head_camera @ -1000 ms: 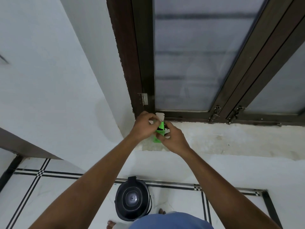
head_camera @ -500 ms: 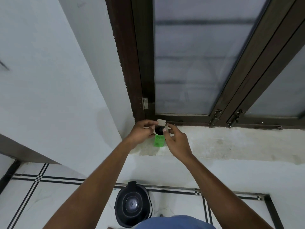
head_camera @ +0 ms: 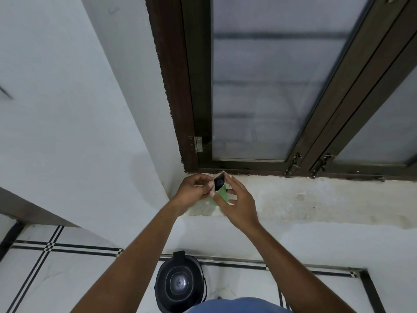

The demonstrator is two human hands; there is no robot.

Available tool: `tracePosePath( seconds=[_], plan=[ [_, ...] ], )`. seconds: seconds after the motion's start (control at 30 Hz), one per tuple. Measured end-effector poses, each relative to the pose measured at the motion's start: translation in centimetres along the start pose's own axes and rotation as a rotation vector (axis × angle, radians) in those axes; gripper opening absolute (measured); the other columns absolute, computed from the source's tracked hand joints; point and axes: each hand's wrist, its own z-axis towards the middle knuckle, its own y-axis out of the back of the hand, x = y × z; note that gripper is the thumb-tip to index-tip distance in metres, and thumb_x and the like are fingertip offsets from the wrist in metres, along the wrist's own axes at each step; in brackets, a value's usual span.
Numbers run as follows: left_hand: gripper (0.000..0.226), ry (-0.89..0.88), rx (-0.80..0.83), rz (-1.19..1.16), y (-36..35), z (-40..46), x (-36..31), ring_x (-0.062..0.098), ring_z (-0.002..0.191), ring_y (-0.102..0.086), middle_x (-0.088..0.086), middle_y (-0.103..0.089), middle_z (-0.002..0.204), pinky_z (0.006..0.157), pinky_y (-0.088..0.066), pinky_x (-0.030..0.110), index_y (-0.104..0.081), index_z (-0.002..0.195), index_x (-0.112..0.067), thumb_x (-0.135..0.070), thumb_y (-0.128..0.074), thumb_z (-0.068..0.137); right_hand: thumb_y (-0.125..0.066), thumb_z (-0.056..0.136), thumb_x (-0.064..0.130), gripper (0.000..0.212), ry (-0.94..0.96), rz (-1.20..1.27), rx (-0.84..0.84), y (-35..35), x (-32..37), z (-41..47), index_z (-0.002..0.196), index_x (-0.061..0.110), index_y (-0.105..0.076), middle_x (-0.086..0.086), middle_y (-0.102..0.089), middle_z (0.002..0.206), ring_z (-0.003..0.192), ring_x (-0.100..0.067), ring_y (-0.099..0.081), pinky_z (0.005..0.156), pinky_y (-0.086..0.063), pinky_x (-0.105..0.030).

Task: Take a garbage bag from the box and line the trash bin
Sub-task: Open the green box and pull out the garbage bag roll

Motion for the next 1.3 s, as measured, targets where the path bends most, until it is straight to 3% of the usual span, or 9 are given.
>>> tracePosePath(
  seconds=[0.27,0.37,0.47,0.57,0.67,0.83,1.03,1.2,1.3],
  plan=[
    [0.014,-0.008,0.009,0.013,0.3,-1.6,-0.9,0.029,0.109,-0.079,0.01,-0.078,0.121,0.095,-0.068,0.04,-0.079,0.116,-0.016,-0.019,-0.078,0.102,-0.086,0.09,0.054,0.073,0.056,-0.024,-0.06,0.2,-0.1,0.4,0.156,0.039,-0.06,0.018,-0.066,0.152,0.124,-0.014,-0.072,0.099,-0.066,-0.042],
    [0.012,-0.278,-0.209,0.43,-0.4,-2.0,-1.5,0.014,0.098,-0.072,-0.006,-0.069,0.12,0.082,-0.061,0.023,-0.076,0.115,-0.027,-0.032,-0.076,0.103,-0.088,0.088,0.05,0.063,0.055,-0.05,-0.117,0.4,-0.4,0.5,0.145,0.032,-0.07,0.017,-0.073,0.138,0.114,-0.013,-0.075,0.095,-0.067,-0.041],
    [0.018,-0.507,-0.137,0.738,-1.2,-1.8,-2.9,0.009,0.094,-0.065,-0.014,-0.059,0.116,0.075,-0.049,0.014,-0.08,0.118,-0.032,-0.04,-0.073,0.104,-0.087,0.088,0.053,0.058,0.074,-0.093,-0.139,0.3,-0.6,0.6,0.139,0.029,-0.073,0.011,-0.077,0.133,0.111,-0.014,-0.076,0.093,-0.067,-0.041],
    [0.032,-0.452,0.029,1.041,-1.7,-1.4,-4.9,0.014,0.097,-0.063,-0.011,-0.059,0.116,0.075,-0.051,0.022,-0.08,0.129,-0.033,-0.048,-0.073,0.102,-0.081,0.087,0.057,0.059,0.087,-0.141,-0.133,0.2,-0.7,0.7,0.139,0.031,-0.073,0.012,-0.078,0.131,0.109,-0.012,-0.076,0.091,-0.066,-0.037],
    [0.03,-0.394,0.013,1.276,-2.1,-0.8,-6.9,0.017,0.091,-0.068,-0.008,-0.069,0.11,0.077,-0.06,0.031,-0.083,0.119,-0.034,-0.054,-0.074,0.097,-0.08,0.088,0.056,0.055,0.067,-0.189,-0.133,-0.1,-0.9,0.7,0.138,0.034,-0.072,0.016,-0.077,0.128,0.108,-0.011,-0.074,0.089,-0.063,-0.035],
    [0.023,-0.403,0.043,1.532,-3.7,-0.7,-8.9,0.027,0.093,-0.072,0.006,-0.069,0.105,0.077,-0.058,0.037,-0.074,0.113,-0.016,-0.035,-0.067,0.104,-0.081,0.091,0.055,0.053,0.006,-0.184,-0.081,-1.4,-1.6,1.0,0.136,0.033,-0.065,0.012,-0.075,0.125,0.112,-0.014,-0.068,0.091,-0.061,-0.037],
    [0.025,-0.487,-0.026,1.403,-1.7,-1.8,-9.0,0.033,0.096,-0.072,0.009,-0.048,0.136,0.083,-0.062,0.046,-0.059,0.133,-0.012,-0.023,-0.06,0.111,-0.081,0.095,0.048,0.046,-0.088,-0.158,0.007,-1.8,-2.8,1.5,0.13,0.025,-0.064,0.011,-0.072,0.112,0.098,-0.017,-0.069,0.067,-0.042,-0.02],
    [0.019,-0.398,-0.138,1.064,0.8,-3.1,-7.7,0.033,0.103,-0.071,0.014,-0.07,0.119,0.079,-0.054,0.037,-0.057,0.131,-0.013,-0.016,-0.057,0.112,-0.085,0.089,0.039,0.05,-0.047,-0.152,0.054,-1.5,-2.8,2.8,0.133,0.022,-0.068,0.003,-0.066,0.113,0.105,-0.019,-0.064,0.077,-0.047,-0.026],
    [0.022,-0.478,-0.339,0.902,1.2,-4.8,-7.0,0.033,0.103,-0.07,0.014,-0.07,0.124,0.08,-0.053,0.035,-0.059,0.134,-0.01,-0.017,-0.053,0.114,-0.081,0.081,0.045,0.051,-0.038,-0.324,0.025,-1.1,-2.3,4.0,0.127,0.024,-0.073,-0.002,-0.059,0.11,0.109,-0.029,-0.061,0.08,-0.052,-0.037]
  ],
)
